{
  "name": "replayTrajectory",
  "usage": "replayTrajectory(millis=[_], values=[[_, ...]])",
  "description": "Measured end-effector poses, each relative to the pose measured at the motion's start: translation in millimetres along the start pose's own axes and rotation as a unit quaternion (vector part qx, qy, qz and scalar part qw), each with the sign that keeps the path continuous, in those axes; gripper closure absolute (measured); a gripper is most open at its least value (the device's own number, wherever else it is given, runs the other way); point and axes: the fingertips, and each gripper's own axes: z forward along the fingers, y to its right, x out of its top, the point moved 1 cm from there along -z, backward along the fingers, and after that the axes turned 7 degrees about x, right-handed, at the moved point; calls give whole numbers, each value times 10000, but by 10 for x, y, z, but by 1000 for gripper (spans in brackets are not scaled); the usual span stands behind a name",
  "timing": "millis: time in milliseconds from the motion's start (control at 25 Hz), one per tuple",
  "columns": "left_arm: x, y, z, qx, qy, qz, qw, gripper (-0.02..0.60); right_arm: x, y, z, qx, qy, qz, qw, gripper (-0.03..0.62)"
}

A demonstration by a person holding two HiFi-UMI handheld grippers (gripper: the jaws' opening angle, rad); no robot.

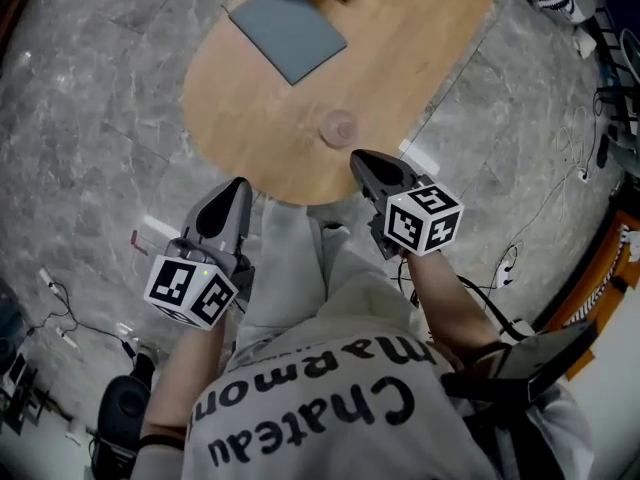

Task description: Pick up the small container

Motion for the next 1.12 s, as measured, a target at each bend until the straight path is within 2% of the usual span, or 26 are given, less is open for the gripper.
replayTrajectory(millis=[120,320,560,640,680,720,840,1120], values=[[-153,-32,163,-80,-104,-55,9999,568,-135,181,111,-146,-231,-242,9993,580],[-390,-108,324,-71,-197,-128,9997,568,-273,378,274,-120,-479,-522,9974,580],[-634,-252,390,180,-366,204,9990,568,-288,483,413,-123,-305,-832,9960,577],[-691,-311,399,210,-375,177,9989,568,-282,488,442,-137,-205,-969,9950,543],[-717,-339,403,223,-379,143,9989,568,-287,487,462,-131,-184,-1029,9944,452],[-742,-362,406,233,-383,107,9989,568,-290,483,482,-125,-163,-1095,9938,405],[-784,-391,421,232,-374,60,9990,569,-243,484,516,-207,17,-1357,9905,404],[-861,-354,444,52,-415,324,9986,569,-125,503,627,-309,509,-1721,9833,376]])
